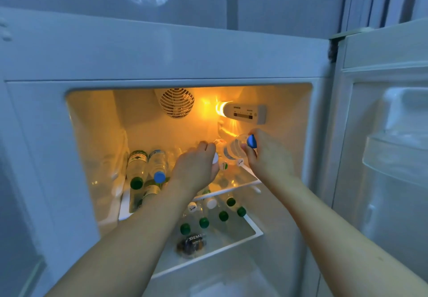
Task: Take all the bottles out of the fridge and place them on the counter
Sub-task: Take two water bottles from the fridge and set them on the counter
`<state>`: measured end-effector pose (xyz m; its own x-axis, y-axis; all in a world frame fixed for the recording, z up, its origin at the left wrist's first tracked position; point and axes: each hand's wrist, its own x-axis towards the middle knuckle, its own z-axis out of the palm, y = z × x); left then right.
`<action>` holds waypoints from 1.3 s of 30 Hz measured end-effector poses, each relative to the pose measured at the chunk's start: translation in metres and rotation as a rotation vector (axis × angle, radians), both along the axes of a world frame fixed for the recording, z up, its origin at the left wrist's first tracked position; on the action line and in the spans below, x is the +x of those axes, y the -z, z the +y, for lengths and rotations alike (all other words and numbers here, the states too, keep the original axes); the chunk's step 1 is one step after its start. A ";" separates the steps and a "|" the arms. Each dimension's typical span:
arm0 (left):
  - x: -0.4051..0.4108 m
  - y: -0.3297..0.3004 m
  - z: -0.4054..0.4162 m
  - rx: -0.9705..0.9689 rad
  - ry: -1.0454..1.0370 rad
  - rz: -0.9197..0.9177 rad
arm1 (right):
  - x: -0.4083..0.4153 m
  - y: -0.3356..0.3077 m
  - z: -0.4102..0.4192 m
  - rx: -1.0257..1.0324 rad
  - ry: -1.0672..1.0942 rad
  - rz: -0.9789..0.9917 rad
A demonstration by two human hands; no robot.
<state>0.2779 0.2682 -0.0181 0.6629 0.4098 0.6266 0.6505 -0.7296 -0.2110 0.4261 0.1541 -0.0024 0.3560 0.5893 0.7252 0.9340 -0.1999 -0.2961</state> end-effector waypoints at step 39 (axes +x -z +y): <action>-0.047 -0.076 -0.061 -0.410 0.066 -0.591 | -0.043 -0.073 -0.033 -0.131 0.051 -0.029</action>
